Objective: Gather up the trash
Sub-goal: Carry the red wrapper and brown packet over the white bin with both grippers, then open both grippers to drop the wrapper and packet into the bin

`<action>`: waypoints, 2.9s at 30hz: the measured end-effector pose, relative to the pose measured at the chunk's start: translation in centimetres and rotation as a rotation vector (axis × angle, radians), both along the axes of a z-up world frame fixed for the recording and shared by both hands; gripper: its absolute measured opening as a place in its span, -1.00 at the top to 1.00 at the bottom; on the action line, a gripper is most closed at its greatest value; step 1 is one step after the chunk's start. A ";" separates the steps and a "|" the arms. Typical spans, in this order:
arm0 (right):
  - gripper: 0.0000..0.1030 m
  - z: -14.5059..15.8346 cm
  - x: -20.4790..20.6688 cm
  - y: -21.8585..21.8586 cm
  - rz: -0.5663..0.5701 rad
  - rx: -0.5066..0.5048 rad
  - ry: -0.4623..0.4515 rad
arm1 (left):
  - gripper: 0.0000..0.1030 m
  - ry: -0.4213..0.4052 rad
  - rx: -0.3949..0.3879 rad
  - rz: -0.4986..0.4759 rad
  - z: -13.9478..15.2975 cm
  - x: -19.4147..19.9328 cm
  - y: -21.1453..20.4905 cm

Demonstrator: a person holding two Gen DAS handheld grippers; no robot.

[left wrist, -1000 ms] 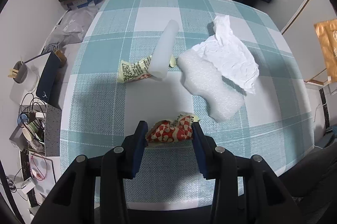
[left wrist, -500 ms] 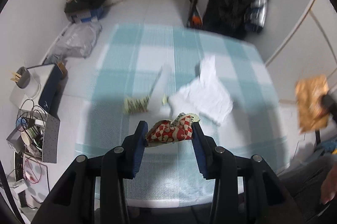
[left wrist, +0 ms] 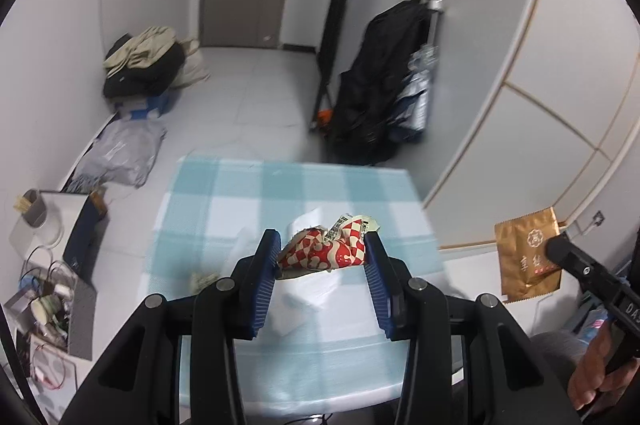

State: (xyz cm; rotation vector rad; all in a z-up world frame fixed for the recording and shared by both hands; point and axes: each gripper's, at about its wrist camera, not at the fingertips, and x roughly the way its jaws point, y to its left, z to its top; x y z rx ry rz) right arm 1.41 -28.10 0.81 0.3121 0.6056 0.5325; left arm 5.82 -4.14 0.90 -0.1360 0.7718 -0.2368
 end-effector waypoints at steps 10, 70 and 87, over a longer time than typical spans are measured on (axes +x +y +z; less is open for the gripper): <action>0.88 2.8 -1.7 -7.8 -0.138 -0.002 -0.047 | 0.28 -0.064 -0.041 -0.161 3.2 0.5 -7.4; -0.22 -29.6 0.5 -27.1 -0.463 0.136 0.696 | 0.28 0.758 0.009 -0.561 -20.7 7.4 -33.3; -0.45 -28.4 -0.8 -29.3 -0.541 0.172 0.643 | 0.25 0.858 0.103 -0.566 -22.4 6.3 -34.2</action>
